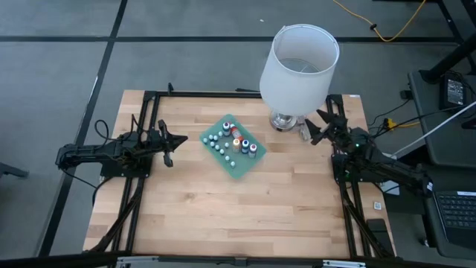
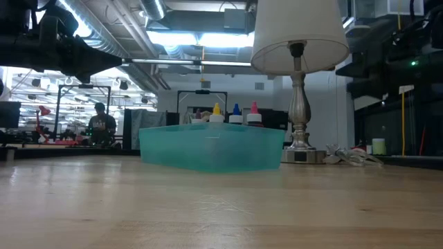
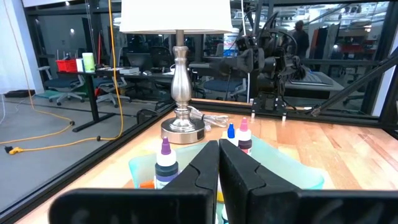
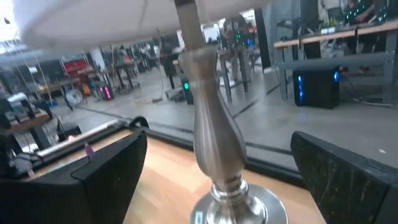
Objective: Pick & Place food coloring
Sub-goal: Return to Home Position
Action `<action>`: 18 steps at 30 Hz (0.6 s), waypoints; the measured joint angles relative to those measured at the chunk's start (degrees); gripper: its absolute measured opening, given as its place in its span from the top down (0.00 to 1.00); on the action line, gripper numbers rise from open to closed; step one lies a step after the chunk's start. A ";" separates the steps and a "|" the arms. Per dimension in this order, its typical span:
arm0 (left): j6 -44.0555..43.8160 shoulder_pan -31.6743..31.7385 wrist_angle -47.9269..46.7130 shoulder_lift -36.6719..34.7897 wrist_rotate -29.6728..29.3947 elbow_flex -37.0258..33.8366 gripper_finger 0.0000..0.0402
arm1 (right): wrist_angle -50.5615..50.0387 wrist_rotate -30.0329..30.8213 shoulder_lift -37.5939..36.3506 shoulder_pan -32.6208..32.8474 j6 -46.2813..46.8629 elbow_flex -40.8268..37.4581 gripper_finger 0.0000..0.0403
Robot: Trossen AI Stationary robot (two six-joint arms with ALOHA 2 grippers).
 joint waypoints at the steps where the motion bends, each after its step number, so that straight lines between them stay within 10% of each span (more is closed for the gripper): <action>1: 0.00 -0.02 0.00 0.00 0.00 -0.01 0.98 | 0.02 0.00 -0.79 0.00 -0.04 0.00 0.01; 18: 0.00 -0.02 0.00 0.00 0.00 -0.01 0.98 | 0.14 0.00 -0.74 0.00 -0.10 0.00 0.01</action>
